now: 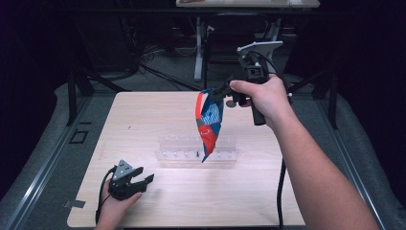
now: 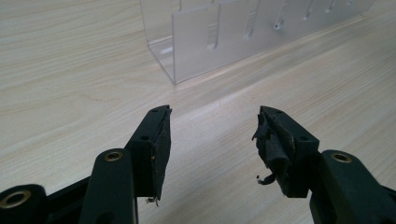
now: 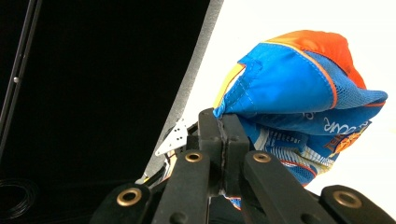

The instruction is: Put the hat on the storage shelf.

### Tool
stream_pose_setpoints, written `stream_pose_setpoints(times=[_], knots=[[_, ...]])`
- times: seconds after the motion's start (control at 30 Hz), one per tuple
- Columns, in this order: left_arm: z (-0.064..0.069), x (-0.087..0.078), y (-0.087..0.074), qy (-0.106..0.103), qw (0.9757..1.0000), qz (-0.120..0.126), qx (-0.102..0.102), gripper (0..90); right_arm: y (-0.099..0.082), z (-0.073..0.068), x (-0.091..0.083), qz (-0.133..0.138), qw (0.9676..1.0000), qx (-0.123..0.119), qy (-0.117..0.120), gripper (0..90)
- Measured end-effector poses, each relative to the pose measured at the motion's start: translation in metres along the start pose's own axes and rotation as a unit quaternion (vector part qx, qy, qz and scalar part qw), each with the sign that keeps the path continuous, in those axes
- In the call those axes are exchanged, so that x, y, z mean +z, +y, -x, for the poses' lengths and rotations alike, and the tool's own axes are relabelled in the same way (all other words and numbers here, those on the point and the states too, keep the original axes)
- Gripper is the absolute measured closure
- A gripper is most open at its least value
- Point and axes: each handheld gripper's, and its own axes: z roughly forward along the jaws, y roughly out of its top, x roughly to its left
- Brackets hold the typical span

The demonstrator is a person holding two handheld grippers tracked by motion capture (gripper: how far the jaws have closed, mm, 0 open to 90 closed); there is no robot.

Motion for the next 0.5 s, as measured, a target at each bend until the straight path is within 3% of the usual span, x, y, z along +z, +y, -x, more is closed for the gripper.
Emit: stream_pose_setpoints(times=[0.27, 0.5], knots=[[0.001, -0.002, 0.002, 0.007, 0.9998, 0.019, -0.002, 45.5, 0.005, -0.002, 0.012, -0.008, 1.0000, -0.005, 0.003, 90.0], [0.001, -0.002, 0.002, 0.006, 0.9998, 0.020, -0.001, 45.9, 0.011, -0.001, 0.019, -0.008, 0.9999, -0.005, 0.007, 90.0]])
